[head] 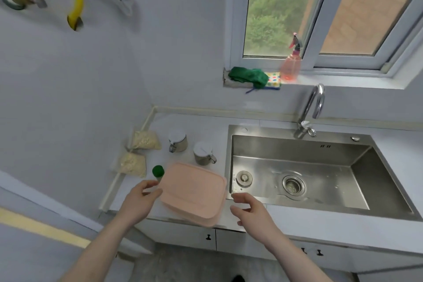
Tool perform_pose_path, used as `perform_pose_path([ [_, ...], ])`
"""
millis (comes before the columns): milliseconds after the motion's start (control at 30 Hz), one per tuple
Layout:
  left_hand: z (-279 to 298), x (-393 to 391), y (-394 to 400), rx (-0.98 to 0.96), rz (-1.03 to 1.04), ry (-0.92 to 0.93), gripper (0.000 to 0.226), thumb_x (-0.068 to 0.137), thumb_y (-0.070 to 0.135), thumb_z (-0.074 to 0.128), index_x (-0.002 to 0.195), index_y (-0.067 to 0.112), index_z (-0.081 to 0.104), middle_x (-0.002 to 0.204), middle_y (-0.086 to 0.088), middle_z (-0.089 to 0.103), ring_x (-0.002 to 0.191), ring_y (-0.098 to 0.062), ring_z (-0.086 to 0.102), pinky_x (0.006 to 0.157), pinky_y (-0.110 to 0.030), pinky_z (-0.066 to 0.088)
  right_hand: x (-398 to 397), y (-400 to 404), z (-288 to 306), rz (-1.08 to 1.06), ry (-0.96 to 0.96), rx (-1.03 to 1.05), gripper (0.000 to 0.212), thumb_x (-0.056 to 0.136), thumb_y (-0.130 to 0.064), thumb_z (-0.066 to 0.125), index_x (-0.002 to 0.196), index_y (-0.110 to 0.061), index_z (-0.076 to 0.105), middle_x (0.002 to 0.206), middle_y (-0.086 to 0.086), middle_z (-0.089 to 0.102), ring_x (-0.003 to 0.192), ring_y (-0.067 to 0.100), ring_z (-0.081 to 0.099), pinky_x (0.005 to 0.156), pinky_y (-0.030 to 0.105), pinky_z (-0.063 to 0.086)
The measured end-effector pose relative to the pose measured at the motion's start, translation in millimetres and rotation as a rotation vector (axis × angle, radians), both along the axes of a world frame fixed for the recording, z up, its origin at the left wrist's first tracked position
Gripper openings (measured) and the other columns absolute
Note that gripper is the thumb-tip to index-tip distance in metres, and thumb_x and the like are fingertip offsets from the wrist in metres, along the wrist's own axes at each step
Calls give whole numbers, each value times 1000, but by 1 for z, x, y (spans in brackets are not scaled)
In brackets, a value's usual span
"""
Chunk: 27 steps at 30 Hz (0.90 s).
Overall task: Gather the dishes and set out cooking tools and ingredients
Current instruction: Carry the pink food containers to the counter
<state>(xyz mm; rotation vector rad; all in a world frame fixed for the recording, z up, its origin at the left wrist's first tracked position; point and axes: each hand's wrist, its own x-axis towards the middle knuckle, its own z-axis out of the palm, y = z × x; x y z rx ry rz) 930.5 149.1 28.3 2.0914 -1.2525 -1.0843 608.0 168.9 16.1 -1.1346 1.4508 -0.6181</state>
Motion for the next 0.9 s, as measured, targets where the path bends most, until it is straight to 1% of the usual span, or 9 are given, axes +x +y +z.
perform_pose_path([
  [133,-24,17,-32,89,88,39,37,99,37,57,131,18,60,130,-1,60,116,-20,57,103,-38,44,11,-33,-16,38,47,53,44,93,-39,65,135,-33,50,135,-16,52,88,8,64,76,23,49],
  [200,-36,25,-43,169,166,131,42,100,43,54,131,15,58,129,-3,60,114,-23,58,103,-43,46,16,-42,-27,39,79,79,60,92,-47,66,144,-30,44,142,-10,48,101,11,61,87,27,48],
  [267,-45,27,-52,282,212,228,54,100,53,48,135,12,55,126,-2,58,112,-24,58,97,-41,46,21,-48,-38,18,93,116,73,88,-56,67,150,-28,39,149,-6,43,128,15,51,107,36,43],
  [333,-53,27,-60,372,183,312,60,99,62,43,133,14,56,129,-1,59,115,-25,57,97,-40,44,25,-50,-45,-12,63,153,82,86,-63,65,153,-27,34,154,-4,39,138,17,44,114,40,39],
  [433,-62,28,-77,459,127,414,66,94,72,41,126,18,62,128,-4,64,116,-26,58,103,-41,43,31,-54,-52,-62,29,210,92,83,-70,63,158,-28,27,159,-1,35,140,19,43,114,45,41],
  [600,-56,14,-100,514,26,487,54,93,73,40,121,32,63,119,-3,72,113,-22,64,95,-36,52,50,-52,-66,-185,-20,336,106,73,-77,63,159,-28,24,157,0,38,134,21,49,104,45,49],
  [700,-57,8,-107,511,-22,501,43,101,60,39,122,30,61,113,-1,74,106,-19,69,83,-31,54,68,-54,-66,-254,-94,366,94,75,-74,62,153,-29,35,137,-5,57,111,12,62,74,32,55],
  [833,-62,12,-110,503,-33,549,38,102,49,46,115,21,68,105,-2,77,100,-19,70,85,-31,52,92,-58,-73,-398,-161,373,83,70,-77,64,139,-32,51,123,-9,69,104,13,71,90,43,60],
  [900,-67,13,-109,501,-27,590,40,101,47,49,120,18,69,108,-7,77,103,-24,71,86,-35,51,99,-58,-70,-415,-199,397,61,84,-70,61,131,-31,57,114,-9,75,100,14,74,86,41,61],
])
